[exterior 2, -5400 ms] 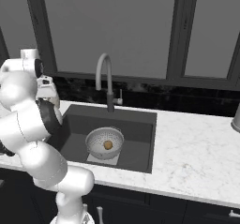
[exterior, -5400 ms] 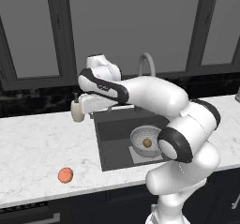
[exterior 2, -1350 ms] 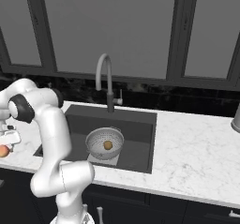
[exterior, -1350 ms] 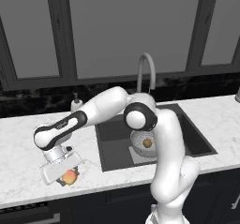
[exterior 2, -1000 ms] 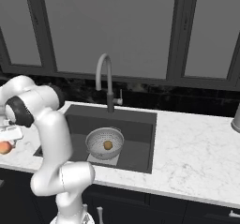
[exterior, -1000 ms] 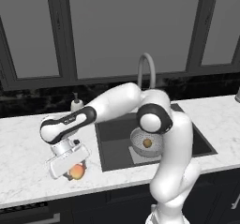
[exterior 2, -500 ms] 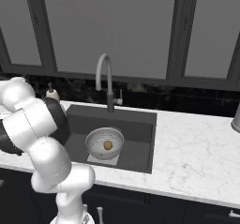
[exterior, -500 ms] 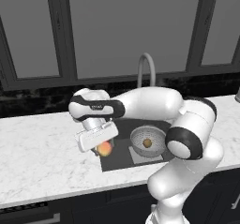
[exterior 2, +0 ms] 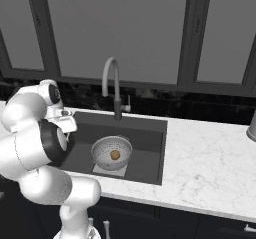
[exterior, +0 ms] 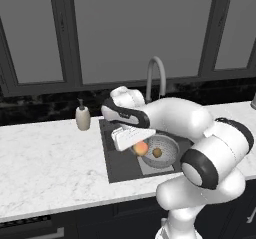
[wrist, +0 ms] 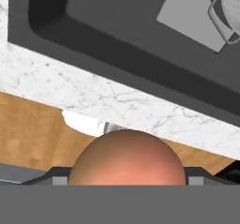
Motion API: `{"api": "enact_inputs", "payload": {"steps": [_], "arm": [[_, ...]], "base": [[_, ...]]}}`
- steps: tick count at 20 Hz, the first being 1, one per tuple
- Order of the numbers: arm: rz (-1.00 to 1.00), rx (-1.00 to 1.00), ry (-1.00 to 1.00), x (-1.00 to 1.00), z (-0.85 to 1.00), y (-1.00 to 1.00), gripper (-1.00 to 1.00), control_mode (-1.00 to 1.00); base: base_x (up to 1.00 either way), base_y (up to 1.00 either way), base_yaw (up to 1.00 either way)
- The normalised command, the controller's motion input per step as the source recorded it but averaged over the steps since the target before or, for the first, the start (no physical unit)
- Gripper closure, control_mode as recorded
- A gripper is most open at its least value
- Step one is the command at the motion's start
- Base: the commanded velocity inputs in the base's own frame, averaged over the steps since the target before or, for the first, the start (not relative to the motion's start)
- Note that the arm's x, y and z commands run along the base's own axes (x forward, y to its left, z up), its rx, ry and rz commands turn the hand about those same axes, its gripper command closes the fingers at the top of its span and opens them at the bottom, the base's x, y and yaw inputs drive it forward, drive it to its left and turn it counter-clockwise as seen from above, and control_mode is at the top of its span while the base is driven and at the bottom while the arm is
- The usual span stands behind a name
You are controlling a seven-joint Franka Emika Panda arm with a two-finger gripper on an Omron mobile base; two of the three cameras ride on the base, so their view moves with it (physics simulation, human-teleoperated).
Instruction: Put the colander in the sink, put the kiwi, peach in the colander, and turn on the sink faucet and pour water over the colander.
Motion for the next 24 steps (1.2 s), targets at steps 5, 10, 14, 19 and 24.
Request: {"api": "enact_inputs", "payload": {"steps": [5,10,14,19,24], "arm": [[-0.08,-0.18,0.00,0.81,0.00,-0.28,1.00,-1.00],[-0.06,-0.34,-0.08,0.28,-0.17,0.00,1.00,-1.00],[-0.11,-0.22,-0.34,0.14,-0.44,-0.04,1.00,-1.00],[-0.16,-0.01,-0.58,0.14,-0.48,-0.38,1.00,-1.00],[-0.05,0.00,-0.56,0.18,-0.34,-0.59,1.00,-1.00]], "base": [[0.00,0.00,0.00],[0.00,0.00,0.00],[0.00,0.00,0.00],[0.00,0.00,0.00],[0.00,0.00,0.00]]}}
